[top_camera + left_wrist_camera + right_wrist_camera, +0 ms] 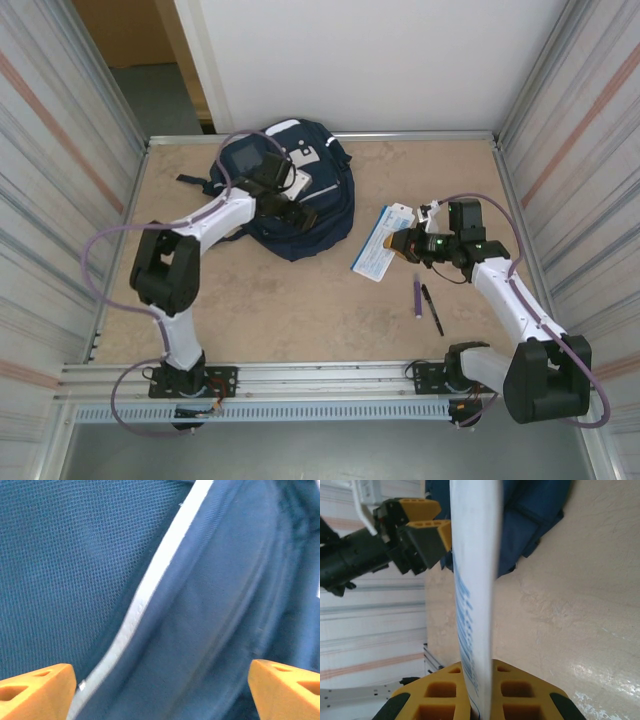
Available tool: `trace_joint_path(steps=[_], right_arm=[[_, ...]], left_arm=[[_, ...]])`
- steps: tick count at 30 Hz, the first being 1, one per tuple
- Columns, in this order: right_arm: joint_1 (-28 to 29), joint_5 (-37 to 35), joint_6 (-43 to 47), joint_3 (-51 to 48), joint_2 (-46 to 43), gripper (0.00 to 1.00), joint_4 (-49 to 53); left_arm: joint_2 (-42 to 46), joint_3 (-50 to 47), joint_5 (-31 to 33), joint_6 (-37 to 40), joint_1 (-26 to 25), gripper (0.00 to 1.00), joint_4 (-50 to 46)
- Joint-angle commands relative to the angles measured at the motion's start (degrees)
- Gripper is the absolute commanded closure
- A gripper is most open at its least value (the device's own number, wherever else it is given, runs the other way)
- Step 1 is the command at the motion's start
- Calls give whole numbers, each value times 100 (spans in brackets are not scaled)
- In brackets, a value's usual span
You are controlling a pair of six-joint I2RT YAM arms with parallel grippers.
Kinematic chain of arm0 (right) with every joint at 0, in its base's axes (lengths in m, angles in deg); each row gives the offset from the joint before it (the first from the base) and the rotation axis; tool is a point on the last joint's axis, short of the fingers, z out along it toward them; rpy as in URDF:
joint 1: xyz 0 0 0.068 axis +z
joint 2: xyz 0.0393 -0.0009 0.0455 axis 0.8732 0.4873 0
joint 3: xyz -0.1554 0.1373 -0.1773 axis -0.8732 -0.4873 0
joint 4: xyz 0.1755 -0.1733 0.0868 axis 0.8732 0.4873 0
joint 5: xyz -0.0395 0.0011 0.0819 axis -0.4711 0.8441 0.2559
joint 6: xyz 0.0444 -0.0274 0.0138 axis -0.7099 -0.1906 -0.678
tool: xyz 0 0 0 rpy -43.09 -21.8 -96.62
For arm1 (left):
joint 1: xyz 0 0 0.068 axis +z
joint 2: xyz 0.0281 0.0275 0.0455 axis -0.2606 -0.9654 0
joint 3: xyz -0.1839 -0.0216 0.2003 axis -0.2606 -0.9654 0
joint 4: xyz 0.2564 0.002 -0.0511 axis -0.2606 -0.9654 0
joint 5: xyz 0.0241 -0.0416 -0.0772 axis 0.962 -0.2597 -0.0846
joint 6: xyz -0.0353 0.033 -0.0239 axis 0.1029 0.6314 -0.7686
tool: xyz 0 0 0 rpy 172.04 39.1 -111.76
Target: Pack the student bag
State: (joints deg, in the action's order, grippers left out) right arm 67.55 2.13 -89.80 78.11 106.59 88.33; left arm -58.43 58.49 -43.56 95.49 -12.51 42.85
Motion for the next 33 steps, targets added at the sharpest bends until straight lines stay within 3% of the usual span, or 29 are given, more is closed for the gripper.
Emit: trace_joint_path(steps=[1,3,7,9,11,15,17,20,24,28,33], right_arm=[[-37,-29,163,171,-69,97,52],[-35,-25,116,175,-12,97,2],[-20,26,-32,162,38,97,-140],[6,19,-101,144,46,97,-153],[43,32,-226,117,74,96,-199],[273,237,-687,151,384,94,-563],[468,352,-826,351,752,93,-687],[744,358,-1510,604,1432,94,-1353],[1165,-411,-2369,946,2388,94,-2687],[1542,-711,-2745,1798,3630,97,-3485],[1889,-1727,-2884,2719,4662,96,-3487]], left_arm=[[-385,452,814,579,-168,14,-417],[-627,634,1323,803,-322,17,-407],[-901,1049,1697,826,-346,65,-464],[-841,1162,1663,849,-349,76,-484],[-642,1222,1447,824,-348,81,-503],[251,1189,748,337,-332,100,-350],[660,1045,451,188,-300,100,-2],[785,1490,24,-142,-163,100,-358],[549,2262,-411,-418,-61,100,-1142],[435,2500,-760,-619,-60,100,-1384],[456,2495,-1092,-863,-60,100,-1328]])
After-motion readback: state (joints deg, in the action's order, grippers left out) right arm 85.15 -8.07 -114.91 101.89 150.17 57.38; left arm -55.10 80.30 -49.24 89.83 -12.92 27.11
